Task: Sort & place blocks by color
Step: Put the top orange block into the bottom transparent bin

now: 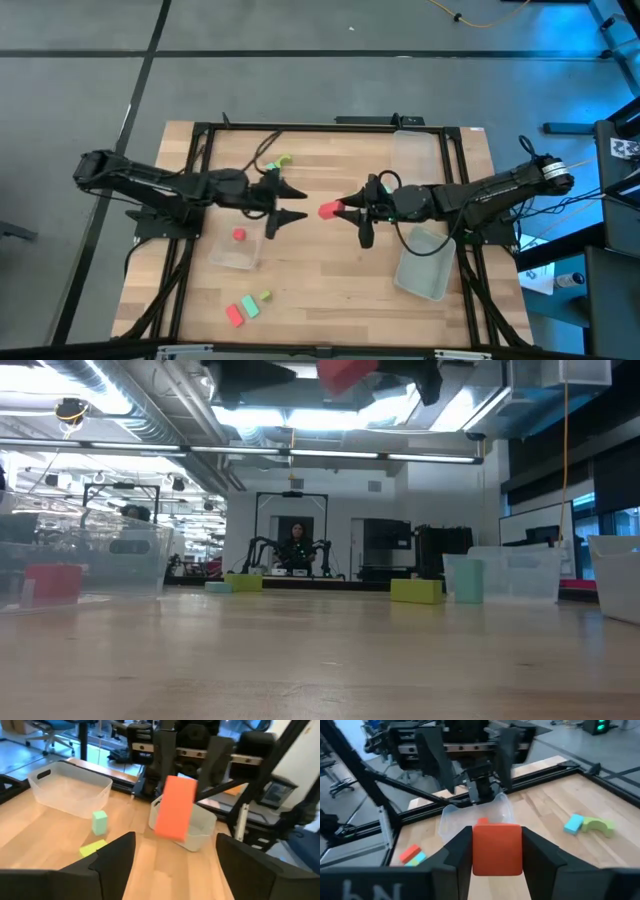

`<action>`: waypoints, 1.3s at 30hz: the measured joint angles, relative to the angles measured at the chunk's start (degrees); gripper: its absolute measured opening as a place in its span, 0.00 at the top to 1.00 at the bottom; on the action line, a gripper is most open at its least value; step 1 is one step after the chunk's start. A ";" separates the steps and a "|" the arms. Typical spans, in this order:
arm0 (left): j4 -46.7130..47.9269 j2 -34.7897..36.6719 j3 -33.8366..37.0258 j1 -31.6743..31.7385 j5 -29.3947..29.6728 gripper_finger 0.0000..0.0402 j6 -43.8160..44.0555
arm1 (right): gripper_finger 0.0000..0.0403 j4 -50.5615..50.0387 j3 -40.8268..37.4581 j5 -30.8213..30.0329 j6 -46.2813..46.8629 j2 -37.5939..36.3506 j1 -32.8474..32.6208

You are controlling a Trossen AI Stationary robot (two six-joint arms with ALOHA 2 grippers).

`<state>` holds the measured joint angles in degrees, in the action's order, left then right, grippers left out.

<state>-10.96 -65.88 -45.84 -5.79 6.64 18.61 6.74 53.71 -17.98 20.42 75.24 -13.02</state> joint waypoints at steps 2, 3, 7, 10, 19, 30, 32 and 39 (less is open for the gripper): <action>0.02 -2.28 -1.62 0.61 -0.63 0.28 -0.16 | 0.67 0.18 0.00 0.91 -0.21 0.30 0.00; -0.23 -3.51 -2.48 0.81 -1.40 0.27 -0.49 | 0.67 0.23 0.00 1.12 -0.78 0.41 0.00; 0.17 -8.12 -4.78 1.19 -4.51 0.23 -0.75 | 0.67 0.65 0.00 1.19 -2.74 0.41 0.00; -0.13 -10.46 -5.94 1.19 -6.39 0.23 -0.74 | 0.67 0.48 0.00 1.46 -3.63 0.41 0.04; -0.16 -13.66 -7.88 1.18 -6.48 0.24 -0.43 | 0.67 0.76 0.00 4.57 -4.06 0.57 0.02; -0.20 -13.66 -7.88 1.17 -7.04 0.41 0.76 | 0.67 1.20 0.00 4.59 -4.27 0.57 0.04; -0.22 -13.66 -7.88 1.17 -7.15 0.51 0.76 | 0.67 1.28 0.00 4.53 -4.28 0.57 0.04; -0.24 -13.59 -7.88 1.15 -9.00 0.70 -0.65 | 0.67 1.97 -0.02 4.77 -3.73 0.57 0.04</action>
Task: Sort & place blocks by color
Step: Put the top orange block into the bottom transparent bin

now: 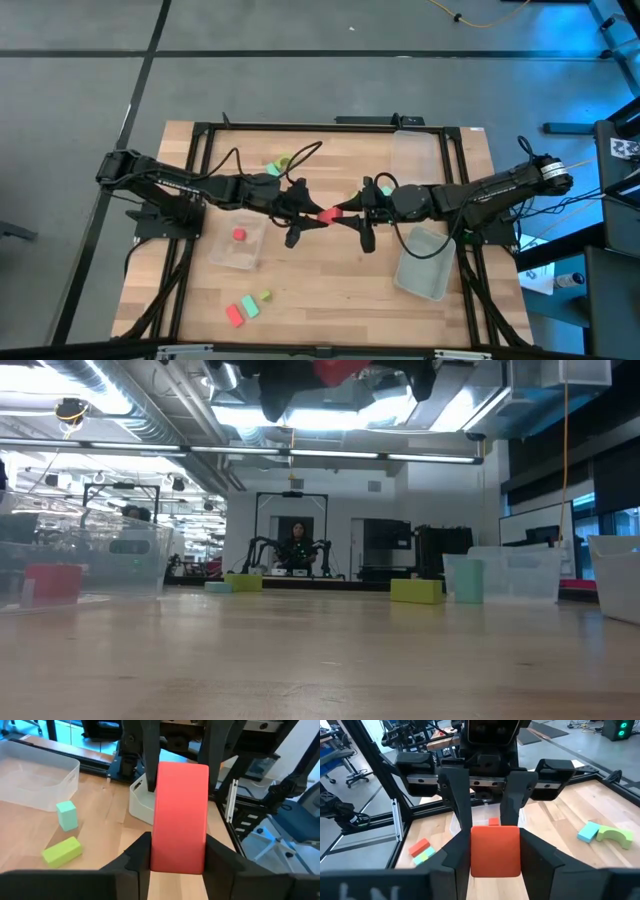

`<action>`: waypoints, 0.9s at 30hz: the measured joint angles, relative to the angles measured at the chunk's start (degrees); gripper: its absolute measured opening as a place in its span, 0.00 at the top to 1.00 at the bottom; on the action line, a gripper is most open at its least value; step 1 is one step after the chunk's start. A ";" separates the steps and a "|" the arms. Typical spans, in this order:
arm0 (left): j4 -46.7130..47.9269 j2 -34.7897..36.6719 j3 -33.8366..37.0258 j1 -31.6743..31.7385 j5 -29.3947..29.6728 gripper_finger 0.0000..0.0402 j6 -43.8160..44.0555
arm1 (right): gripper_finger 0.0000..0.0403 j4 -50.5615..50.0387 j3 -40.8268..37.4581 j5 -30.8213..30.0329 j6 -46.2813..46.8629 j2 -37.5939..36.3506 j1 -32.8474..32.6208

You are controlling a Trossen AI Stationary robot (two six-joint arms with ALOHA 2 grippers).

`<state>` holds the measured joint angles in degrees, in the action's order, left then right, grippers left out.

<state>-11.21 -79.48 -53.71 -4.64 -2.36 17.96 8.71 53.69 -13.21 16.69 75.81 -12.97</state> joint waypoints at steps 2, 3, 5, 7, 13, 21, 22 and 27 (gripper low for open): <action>0.39 0.06 0.00 0.03 -0.14 0.70 -0.01 | 0.67 0.13 0.00 0.02 0.13 0.00 0.00; 0.75 0.19 0.00 0.03 -0.20 0.70 0.11 | 0.67 0.11 -0.02 0.02 0.61 -0.04 0.00; 1.65 0.56 -0.01 0.38 -0.39 0.70 0.28 | 0.66 0.13 -0.02 -0.01 1.27 -0.24 0.01; 2.36 0.63 -0.04 0.74 -0.53 0.70 0.51 | 0.56 -0.35 -0.02 -0.51 1.64 -1.08 0.06; 7.18 3.47 0.15 2.50 -2.14 0.70 0.26 | 0.21 -3.61 0.04 -1.48 4.13 -4.82 0.32; 13.14 11.42 0.17 2.88 -0.58 0.70 -2.07 | 0.12 -12.35 0.00 -5.63 7.41 -11.01 0.44; 14.50 12.81 0.17 2.78 0.19 0.70 -2.27 | 0.12 -13.00 0.00 -5.92 7.79 -11.62 0.45; 16.77 18.98 0.50 1.33 4.69 0.70 -4.33 | 0.12 -14.52 0.00 -7.30 8.33 -12.63 0.42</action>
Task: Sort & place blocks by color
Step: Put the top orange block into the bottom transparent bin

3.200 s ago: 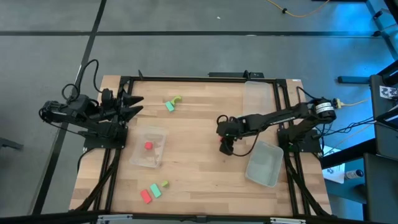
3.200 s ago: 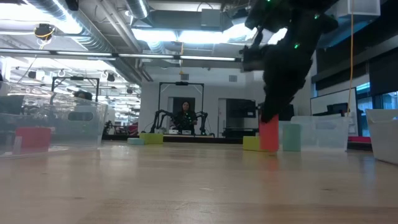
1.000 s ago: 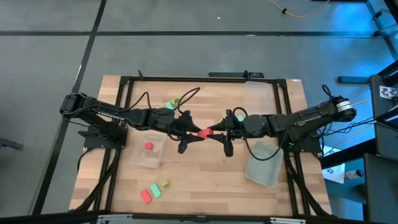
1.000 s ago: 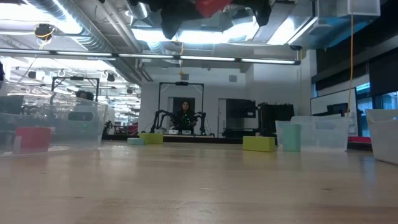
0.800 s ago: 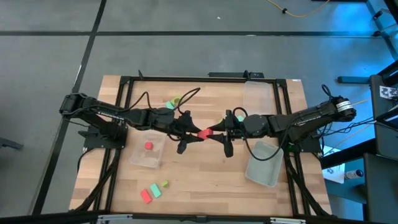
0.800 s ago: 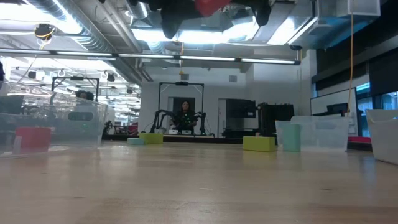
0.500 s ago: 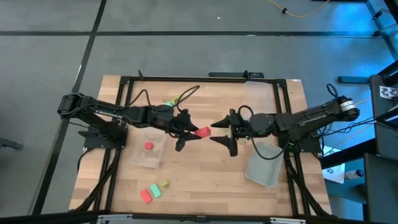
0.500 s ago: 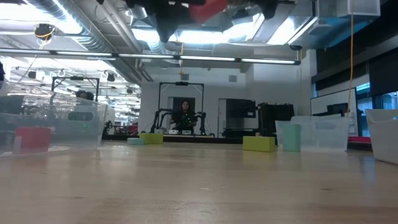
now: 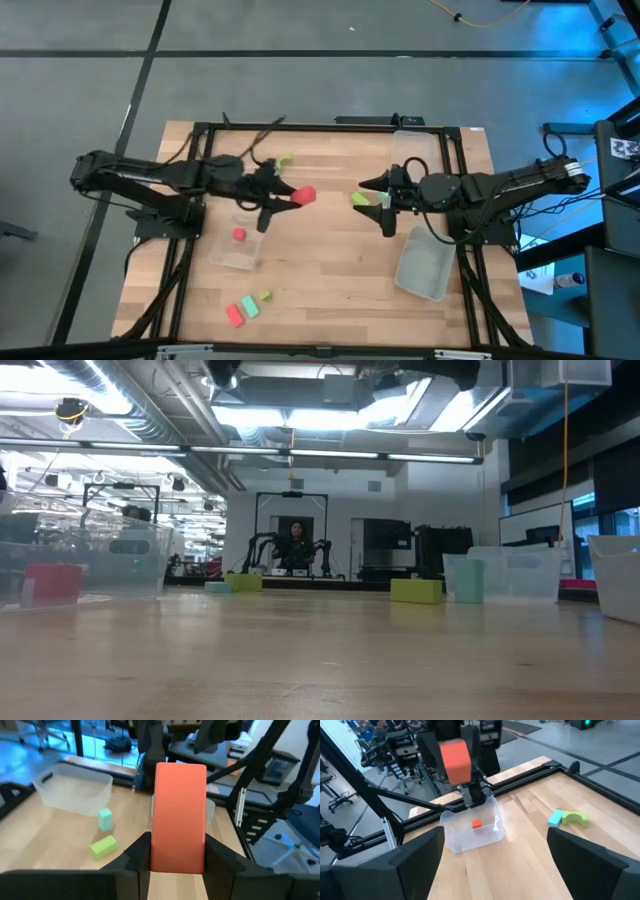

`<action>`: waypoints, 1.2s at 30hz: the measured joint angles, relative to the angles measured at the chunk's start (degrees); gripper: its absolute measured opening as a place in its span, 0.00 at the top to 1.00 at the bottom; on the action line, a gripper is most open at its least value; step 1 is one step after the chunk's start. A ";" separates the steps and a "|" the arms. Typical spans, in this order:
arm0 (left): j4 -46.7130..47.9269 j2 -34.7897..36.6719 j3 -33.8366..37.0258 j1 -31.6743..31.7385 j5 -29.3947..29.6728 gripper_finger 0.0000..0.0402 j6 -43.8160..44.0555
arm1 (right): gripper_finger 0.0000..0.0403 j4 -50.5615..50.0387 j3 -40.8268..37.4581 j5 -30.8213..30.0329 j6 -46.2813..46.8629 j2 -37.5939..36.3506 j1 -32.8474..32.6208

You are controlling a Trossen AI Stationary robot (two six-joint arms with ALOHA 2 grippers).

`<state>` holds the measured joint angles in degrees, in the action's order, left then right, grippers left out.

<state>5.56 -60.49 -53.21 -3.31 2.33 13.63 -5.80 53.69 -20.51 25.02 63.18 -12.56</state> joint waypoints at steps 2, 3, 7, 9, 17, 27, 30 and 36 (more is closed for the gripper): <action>-0.43 2.55 0.82 -0.75 1.79 0.70 -0.29 | 0.12 0.03 0.00 -0.04 0.03 0.00 0.02; -0.23 4.04 1.54 -1.10 2.87 0.70 -0.26 | 0.12 0.02 0.00 -0.04 0.04 0.00 0.03; -0.20 9.80 5.06 -2.91 7.47 0.70 0.24 | 0.12 -0.06 0.00 -0.08 0.22 0.00 0.03; -0.26 12.84 6.98 -3.67 9.42 0.70 1.02 | 0.12 -0.06 0.00 -0.30 0.22 0.00 0.03; -3.04 21.96 12.71 -5.69 13.96 0.70 2.67 | 0.12 -0.06 0.00 -0.87 0.32 0.02 0.05; 4.28 25.89 11.96 -8.97 11.51 0.70 4.42 | 0.12 -0.09 0.00 -0.90 0.43 0.02 0.04; 12.35 25.50 10.18 -10.87 11.13 0.70 7.43 | 0.12 -0.09 0.00 -0.90 0.46 0.02 0.04; 31.81 21.17 5.43 -15.75 9.95 0.70 14.42 | 0.12 -0.09 0.00 -0.91 0.46 0.04 0.04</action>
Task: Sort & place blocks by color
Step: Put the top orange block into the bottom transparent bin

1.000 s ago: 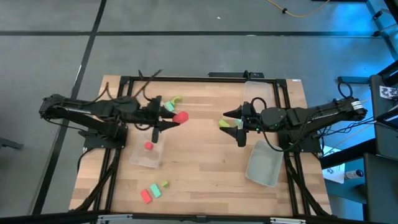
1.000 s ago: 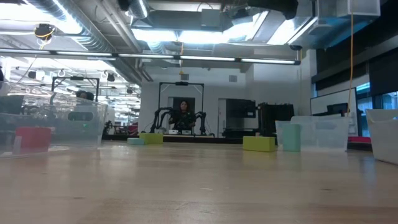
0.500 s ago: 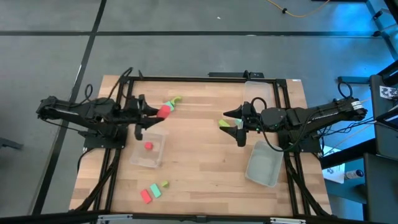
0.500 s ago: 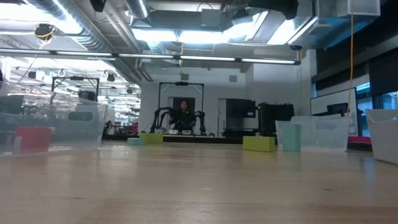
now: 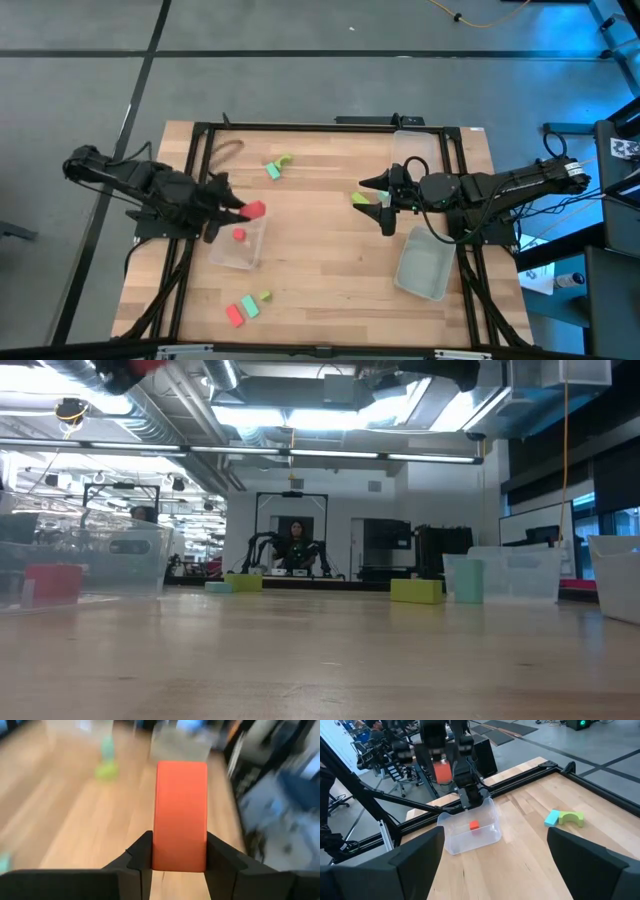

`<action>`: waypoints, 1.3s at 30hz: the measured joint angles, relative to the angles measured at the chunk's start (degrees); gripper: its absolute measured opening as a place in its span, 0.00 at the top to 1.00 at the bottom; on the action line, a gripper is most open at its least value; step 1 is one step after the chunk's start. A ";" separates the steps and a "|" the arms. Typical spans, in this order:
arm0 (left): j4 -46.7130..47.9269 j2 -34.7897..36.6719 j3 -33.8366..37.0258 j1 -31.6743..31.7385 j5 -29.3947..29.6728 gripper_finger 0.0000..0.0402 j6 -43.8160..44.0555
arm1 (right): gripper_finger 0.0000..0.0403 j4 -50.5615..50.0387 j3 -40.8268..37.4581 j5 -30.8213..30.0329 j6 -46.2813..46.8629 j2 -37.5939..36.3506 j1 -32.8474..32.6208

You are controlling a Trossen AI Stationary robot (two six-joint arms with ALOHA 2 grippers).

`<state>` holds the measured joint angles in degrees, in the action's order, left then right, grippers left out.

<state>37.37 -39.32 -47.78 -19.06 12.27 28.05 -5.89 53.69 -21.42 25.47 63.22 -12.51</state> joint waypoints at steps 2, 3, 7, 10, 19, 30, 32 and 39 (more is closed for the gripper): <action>5.99 -1.60 -0.27 -1.64 -0.39 0.70 2.33 | 0.12 0.00 0.00 -0.01 0.10 0.00 0.00; 8.57 -2.44 -0.27 -2.30 -1.15 0.70 3.24 | 0.12 0.01 0.00 -0.01 0.41 0.00 0.00; 15.23 -6.37 -0.27 -4.09 -3.13 0.70 5.53 | 0.12 0.00 0.00 -0.03 1.46 0.00 0.00; 17.99 -8.63 -0.27 -5.21 -3.82 0.70 5.38 | 0.12 0.00 0.00 -0.03 1.48 0.00 0.00; 18.96 -10.94 3.12 -8.46 -6.84 0.70 5.96 | 0.12 -0.02 0.00 -0.10 1.49 0.00 0.00; 16.99 -10.94 10.91 -10.42 -8.44 0.70 7.61 | 0.12 -0.02 0.00 -0.14 2.85 0.00 0.26; 15.51 -10.92 12.07 -10.42 -8.53 0.70 7.58 | 0.12 -0.02 0.00 -0.14 3.06 0.00 0.26; 12.53 -10.94 16.47 -10.38 -8.57 0.70 6.93 | 0.12 0.00 0.00 -2.69 2.96 0.00 0.33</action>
<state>49.90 -50.26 -31.31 -29.44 3.70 34.98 -5.89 53.69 -24.11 28.43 63.22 -12.19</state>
